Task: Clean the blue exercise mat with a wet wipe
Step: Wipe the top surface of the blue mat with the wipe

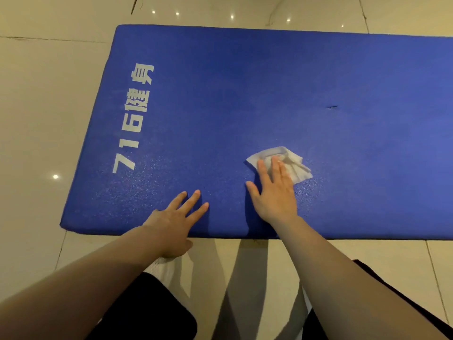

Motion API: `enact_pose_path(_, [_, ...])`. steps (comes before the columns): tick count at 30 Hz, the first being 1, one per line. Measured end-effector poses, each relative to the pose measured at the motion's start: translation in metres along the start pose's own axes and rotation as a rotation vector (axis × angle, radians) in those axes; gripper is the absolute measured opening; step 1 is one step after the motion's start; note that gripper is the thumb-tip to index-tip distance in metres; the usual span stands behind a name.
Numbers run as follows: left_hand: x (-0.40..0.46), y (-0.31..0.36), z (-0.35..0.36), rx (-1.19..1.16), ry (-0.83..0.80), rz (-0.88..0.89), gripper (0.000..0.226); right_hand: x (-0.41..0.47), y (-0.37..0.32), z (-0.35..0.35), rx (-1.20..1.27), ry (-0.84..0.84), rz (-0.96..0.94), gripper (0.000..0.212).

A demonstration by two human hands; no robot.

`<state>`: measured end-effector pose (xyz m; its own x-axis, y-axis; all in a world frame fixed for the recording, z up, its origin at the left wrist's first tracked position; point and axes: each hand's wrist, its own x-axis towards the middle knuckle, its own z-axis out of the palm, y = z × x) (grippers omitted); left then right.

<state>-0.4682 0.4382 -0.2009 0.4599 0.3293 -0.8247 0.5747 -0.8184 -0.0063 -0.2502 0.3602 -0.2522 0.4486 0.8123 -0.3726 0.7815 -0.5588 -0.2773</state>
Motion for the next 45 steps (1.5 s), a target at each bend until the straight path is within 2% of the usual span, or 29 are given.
enact_pose_path(3, [0.004,-0.004,-0.006,-0.031,-0.058,0.028,0.085,-0.005,0.039,-0.011,0.01,0.037,0.129,0.069])
enact_pose_path(5, [0.005,-0.009,-0.005,-0.056,-0.061,0.047,0.083,-0.017,0.062,-0.014,-0.008,0.057,0.133,0.071])
enact_pose_path(7, [0.005,-0.013,-0.005,-0.047,-0.047,0.062,0.079,-0.032,0.065,-0.008,-0.022,0.074,0.054,0.074])
enact_pose_path(10, [0.004,-0.013,-0.004,-0.106,-0.039,0.059,0.073,-0.058,0.028,0.013,-0.032,0.037,-0.142,0.082])
enact_pose_path(14, [0.008,-0.01,0.002,-0.179,0.007,0.037,0.069,-0.085,-0.04,0.056,0.003,0.095,-0.357,0.066])
enact_pose_path(16, [0.008,-0.007,0.004,-0.183,0.013,0.029,0.068,-0.092,-0.051,0.065,0.027,0.06,-0.329,0.064])
enact_pose_path(19, [0.007,-0.01,0.003,-0.22,0.047,0.043,0.068,-0.085,-0.026,0.062,0.025,0.149,-0.237,0.062])
enact_pose_path(22, [0.007,-0.011,0.006,-0.248,0.134,0.048,0.071,-0.085,0.022,0.05,0.007,0.273,-0.016,0.066])
enact_pose_path(24, [0.009,-0.009,0.01,-0.288,0.184,0.038,0.068,-0.096,0.039,0.045,0.041,0.254,0.15,0.073])
enact_pose_path(26, [0.007,-0.005,0.013,-0.357,0.273,0.005,0.061,-0.106,0.033,0.051,0.065,0.267,0.173,0.077])
enact_pose_path(30, [-0.009,0.005,0.024,-0.49,0.524,-0.131,0.046,-0.114,-0.014,0.071,0.025,0.248,-0.118,0.069])
enact_pose_path(33, [-0.015,0.0,0.032,-0.563,0.635,-0.231,0.042,-0.107,-0.057,0.082,-0.038,0.193,-0.358,0.059])
enact_pose_path(35, [-0.016,-0.008,0.037,-0.566,0.673,-0.278,0.041,-0.106,-0.074,0.086,-0.067,0.16,-0.441,0.058])
enact_pose_path(39, [-0.012,-0.011,0.038,-0.511,0.622,-0.261,0.049,-0.102,-0.062,0.083,-0.1,0.128,-0.533,0.057])
enact_pose_path(42, [-0.008,0.0,0.033,-0.433,0.618,-0.129,0.056,-0.107,-0.03,0.076,-0.058,0.214,-0.381,0.057])
enact_pose_path(45, [0.001,0.015,0.029,-0.308,0.449,-0.105,0.061,-0.119,0.014,0.063,0.013,0.289,-0.042,0.063])
